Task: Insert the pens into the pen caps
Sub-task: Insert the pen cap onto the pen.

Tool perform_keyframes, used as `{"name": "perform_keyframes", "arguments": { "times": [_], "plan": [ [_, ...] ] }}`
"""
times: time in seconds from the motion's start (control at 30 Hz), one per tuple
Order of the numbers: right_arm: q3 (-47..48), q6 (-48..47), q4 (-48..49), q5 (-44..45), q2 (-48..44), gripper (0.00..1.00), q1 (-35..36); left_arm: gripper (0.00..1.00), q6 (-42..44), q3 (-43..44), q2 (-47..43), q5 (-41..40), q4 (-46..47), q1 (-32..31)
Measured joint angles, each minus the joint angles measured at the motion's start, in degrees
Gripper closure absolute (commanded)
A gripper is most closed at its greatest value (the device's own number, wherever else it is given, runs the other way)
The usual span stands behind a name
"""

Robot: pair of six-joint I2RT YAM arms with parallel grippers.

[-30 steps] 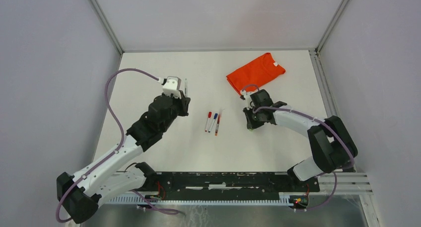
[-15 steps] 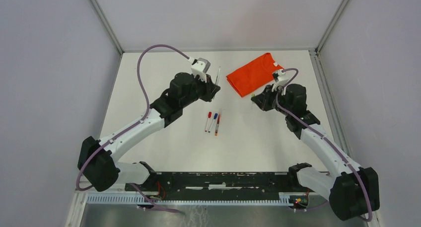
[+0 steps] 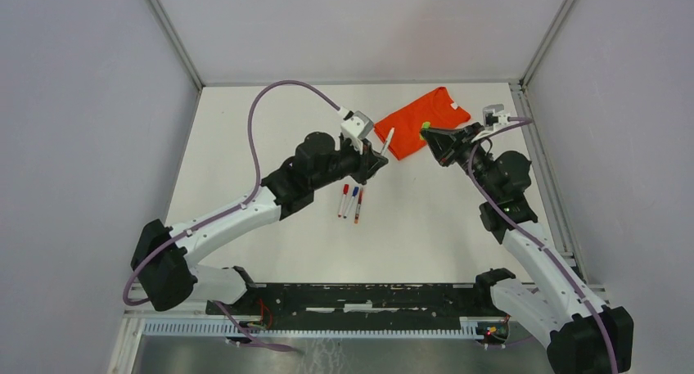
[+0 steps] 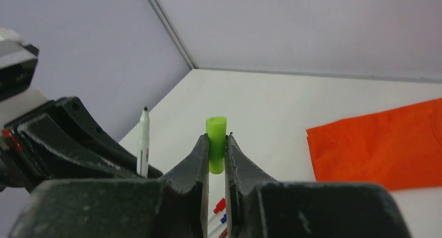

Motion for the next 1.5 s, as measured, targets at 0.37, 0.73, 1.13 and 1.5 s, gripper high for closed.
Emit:
{"name": "perform_keyframes", "arguments": {
  "times": [0.37, 0.73, 1.13, 1.5],
  "plan": [
    [-1.5, 9.0, 16.2, -2.6, 0.5, 1.0, 0.0, 0.98, 2.9, -1.5, -1.8, -1.9, 0.4, -5.8],
    [-1.6, 16.5, 25.9, -7.8, 4.0, 1.0, 0.0, 0.98, 4.2, -1.7, -1.8, -3.1, 0.4, -6.5],
    [-1.7, 21.0, 29.7, -10.7, 6.5, 1.0, 0.0, 0.98, 4.2, -1.7, -2.5, -4.0, 0.4, -6.5],
    [-2.1, 22.4, 30.9, -11.3, 8.1, 1.0, 0.6, 0.98, 4.2, -1.8, -2.7, -4.1, 0.4, -6.6]
  ]
}}
